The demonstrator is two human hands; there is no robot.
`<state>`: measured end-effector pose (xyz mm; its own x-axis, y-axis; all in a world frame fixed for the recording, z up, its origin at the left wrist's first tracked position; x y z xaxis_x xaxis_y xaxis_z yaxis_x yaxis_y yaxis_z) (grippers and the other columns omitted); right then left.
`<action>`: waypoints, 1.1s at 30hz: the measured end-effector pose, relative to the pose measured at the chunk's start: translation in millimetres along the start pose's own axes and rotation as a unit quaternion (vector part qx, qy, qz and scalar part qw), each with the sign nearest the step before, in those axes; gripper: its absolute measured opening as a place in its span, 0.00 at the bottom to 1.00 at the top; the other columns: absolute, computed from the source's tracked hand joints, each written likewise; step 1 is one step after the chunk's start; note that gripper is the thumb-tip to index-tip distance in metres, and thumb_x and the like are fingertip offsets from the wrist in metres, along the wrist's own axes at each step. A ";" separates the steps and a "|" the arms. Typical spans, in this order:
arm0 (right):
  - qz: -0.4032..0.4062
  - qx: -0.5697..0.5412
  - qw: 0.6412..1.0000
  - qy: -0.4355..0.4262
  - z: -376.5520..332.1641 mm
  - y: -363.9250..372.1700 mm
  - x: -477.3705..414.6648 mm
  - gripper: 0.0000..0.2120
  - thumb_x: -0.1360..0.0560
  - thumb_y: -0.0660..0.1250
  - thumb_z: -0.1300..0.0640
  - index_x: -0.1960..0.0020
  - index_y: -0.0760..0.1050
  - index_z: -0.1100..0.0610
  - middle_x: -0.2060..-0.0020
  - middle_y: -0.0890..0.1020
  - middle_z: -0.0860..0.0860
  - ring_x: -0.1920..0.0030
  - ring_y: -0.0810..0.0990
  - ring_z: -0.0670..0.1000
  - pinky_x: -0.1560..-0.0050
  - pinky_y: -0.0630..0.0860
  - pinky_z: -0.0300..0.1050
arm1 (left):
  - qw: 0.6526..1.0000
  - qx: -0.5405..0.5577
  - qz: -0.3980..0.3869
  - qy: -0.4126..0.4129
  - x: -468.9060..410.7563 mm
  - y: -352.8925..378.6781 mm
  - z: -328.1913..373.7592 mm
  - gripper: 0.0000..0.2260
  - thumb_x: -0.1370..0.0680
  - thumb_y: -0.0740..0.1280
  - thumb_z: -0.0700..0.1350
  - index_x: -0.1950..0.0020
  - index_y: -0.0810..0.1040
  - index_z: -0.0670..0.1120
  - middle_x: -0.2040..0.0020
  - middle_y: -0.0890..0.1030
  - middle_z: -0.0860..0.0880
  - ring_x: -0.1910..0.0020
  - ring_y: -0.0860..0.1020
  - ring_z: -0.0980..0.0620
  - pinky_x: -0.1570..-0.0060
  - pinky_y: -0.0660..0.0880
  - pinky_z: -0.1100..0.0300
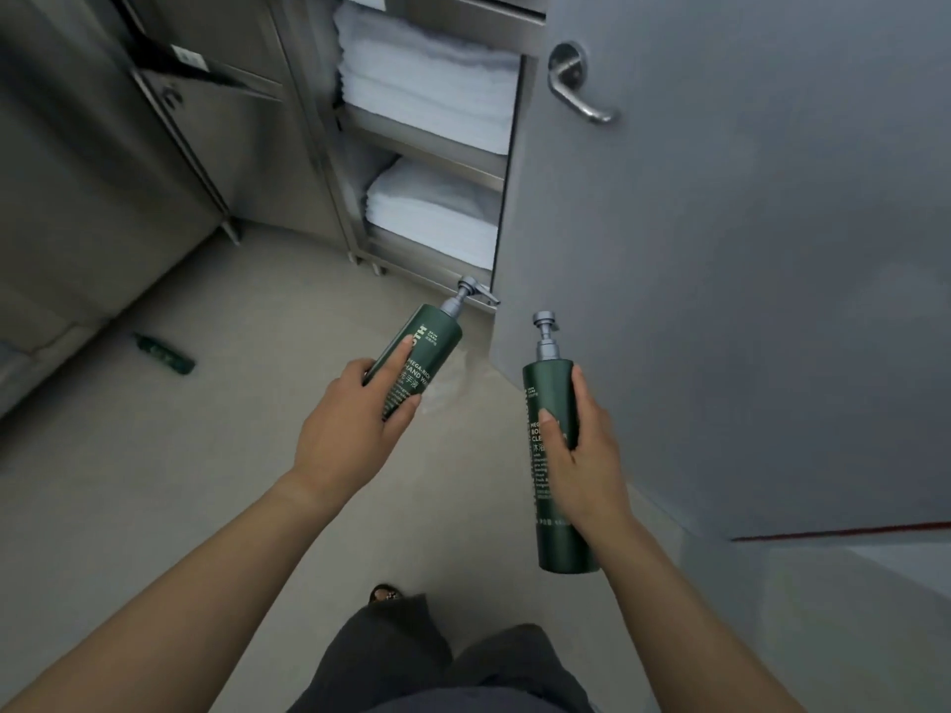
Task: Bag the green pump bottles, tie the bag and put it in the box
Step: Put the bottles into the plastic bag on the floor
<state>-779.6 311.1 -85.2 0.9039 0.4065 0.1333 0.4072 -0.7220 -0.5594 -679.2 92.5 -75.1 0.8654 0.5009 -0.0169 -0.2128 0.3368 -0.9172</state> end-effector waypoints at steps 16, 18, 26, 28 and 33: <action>-0.059 0.034 0.996 -0.050 -103.9 129.3 -120.9 0.29 0.21 0.59 0.50 0.24 0.50 0.44 0.44 0.66 0.46 0.45 0.68 0.46 0.44 0.65 0.43 | 0.996 -0.012 0.019 -0.090 -79.1 -57.8 -170.9 0.27 0.24 0.62 0.56 0.27 0.56 0.61 0.37 0.71 0.42 0.45 0.73 0.41 0.54 0.76 0.48; -0.069 0.030 0.996 -0.052 -110.6 142.3 -143.0 0.29 0.21 0.59 0.50 0.25 0.50 0.43 0.44 0.66 0.45 0.45 0.68 0.46 0.44 0.65 0.43 | 0.995 -0.012 0.020 -0.099 -97.8 -59.8 -180.7 0.27 0.24 0.62 0.56 0.27 0.56 0.61 0.37 0.71 0.43 0.45 0.73 0.41 0.54 0.76 0.48; -0.078 0.003 0.994 -0.075 -146.1 184.7 -255.7 0.29 0.22 0.61 0.49 0.25 0.53 0.43 0.36 0.70 0.49 0.40 0.70 0.47 0.37 0.69 0.50 | 0.993 -0.053 0.012 -0.103 -194.7 -81.2 -206.3 0.27 0.23 0.61 0.57 0.27 0.55 0.63 0.36 0.71 0.45 0.43 0.74 0.43 0.55 0.74 0.51; -0.076 -0.008 0.993 -0.085 -158.5 191.9 -282.6 0.28 0.22 0.61 0.49 0.26 0.54 0.43 0.34 0.71 0.49 0.37 0.71 0.49 0.35 0.69 0.53 | 0.993 -0.061 0.011 -0.103 -220.2 -89.7 -213.5 0.27 0.24 0.61 0.57 0.27 0.54 0.63 0.35 0.70 0.46 0.41 0.73 0.44 0.54 0.74 0.51; -0.077 0.000 0.995 -0.071 -182.1 213.3 -333.5 0.29 0.22 0.62 0.51 0.25 0.54 0.46 0.36 0.71 0.50 0.40 0.69 0.47 0.38 0.67 0.45 | 0.994 -0.063 0.000 -0.089 -274.8 -99.3 -242.1 0.27 0.24 0.62 0.57 0.27 0.56 0.63 0.35 0.71 0.46 0.42 0.73 0.44 0.51 0.76 0.50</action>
<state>-970.3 -80.3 -100.0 0.8037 0.5864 0.1005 0.5388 -0.6457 -0.5410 -786.0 -271.6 -75.8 0.7693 0.6374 0.0437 -0.1441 0.2397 -0.9601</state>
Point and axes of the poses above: each hand's wrist, its own x-axis away from the middle knuckle, its own y-axis out of the palm, z = x × y, the point moved 7 cm from there along -x, towards the middle knuckle
